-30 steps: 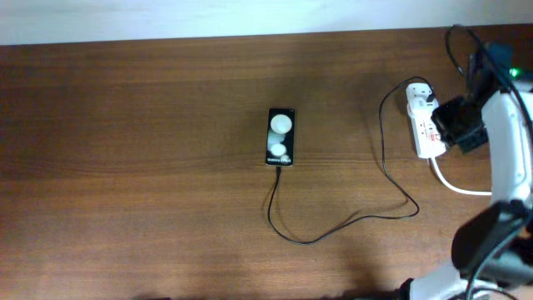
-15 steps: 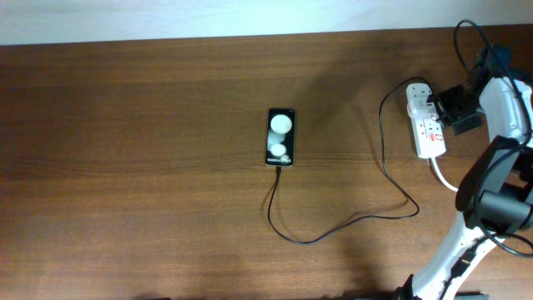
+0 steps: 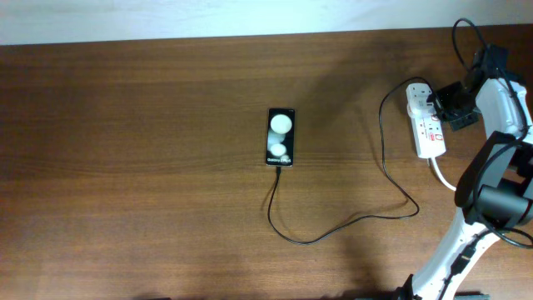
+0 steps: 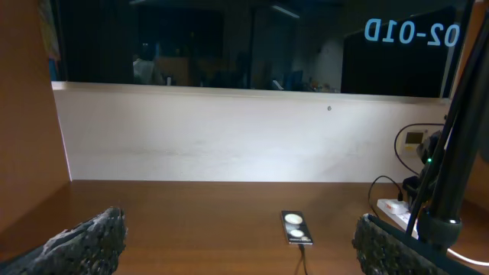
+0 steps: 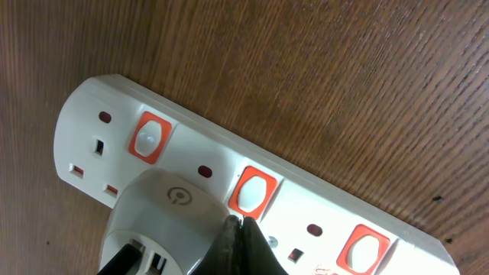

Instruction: Plug charger to phone and switch on socket

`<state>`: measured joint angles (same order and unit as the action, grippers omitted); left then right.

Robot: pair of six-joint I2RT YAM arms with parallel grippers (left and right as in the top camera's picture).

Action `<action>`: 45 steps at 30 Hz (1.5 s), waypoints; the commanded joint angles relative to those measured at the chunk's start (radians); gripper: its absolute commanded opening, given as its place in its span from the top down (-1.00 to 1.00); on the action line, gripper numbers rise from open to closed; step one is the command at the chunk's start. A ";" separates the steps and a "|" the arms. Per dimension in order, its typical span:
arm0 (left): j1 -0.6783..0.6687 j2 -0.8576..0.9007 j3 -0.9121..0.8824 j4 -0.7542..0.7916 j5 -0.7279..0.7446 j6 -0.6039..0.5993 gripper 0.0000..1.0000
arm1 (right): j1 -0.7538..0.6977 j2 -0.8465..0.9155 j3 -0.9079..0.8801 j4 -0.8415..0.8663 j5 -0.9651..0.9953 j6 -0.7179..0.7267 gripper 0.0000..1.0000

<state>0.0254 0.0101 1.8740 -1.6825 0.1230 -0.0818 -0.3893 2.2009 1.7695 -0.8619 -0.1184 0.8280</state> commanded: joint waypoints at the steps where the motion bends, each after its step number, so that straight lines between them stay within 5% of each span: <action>1: -0.003 -0.002 -0.001 0.005 -0.008 0.012 -0.98 | 0.003 0.027 0.021 0.014 -0.006 -0.001 0.92; 16: -0.003 -0.002 -0.001 0.000 -0.008 0.012 -0.98 | 0.123 0.124 0.018 0.017 0.000 -0.009 0.92; 34: -0.003 -0.002 -0.001 0.005 -0.008 0.012 -0.98 | 0.017 0.130 0.188 -0.122 -0.007 -0.046 0.92; 45: -0.003 -0.002 -0.001 0.005 -0.008 0.012 -0.98 | 0.127 0.259 0.181 -0.115 -0.094 -0.092 0.92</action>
<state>0.0254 0.0101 1.8740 -1.6817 0.1230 -0.0818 -0.3603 2.3390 1.9610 -1.0233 -0.0586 0.7567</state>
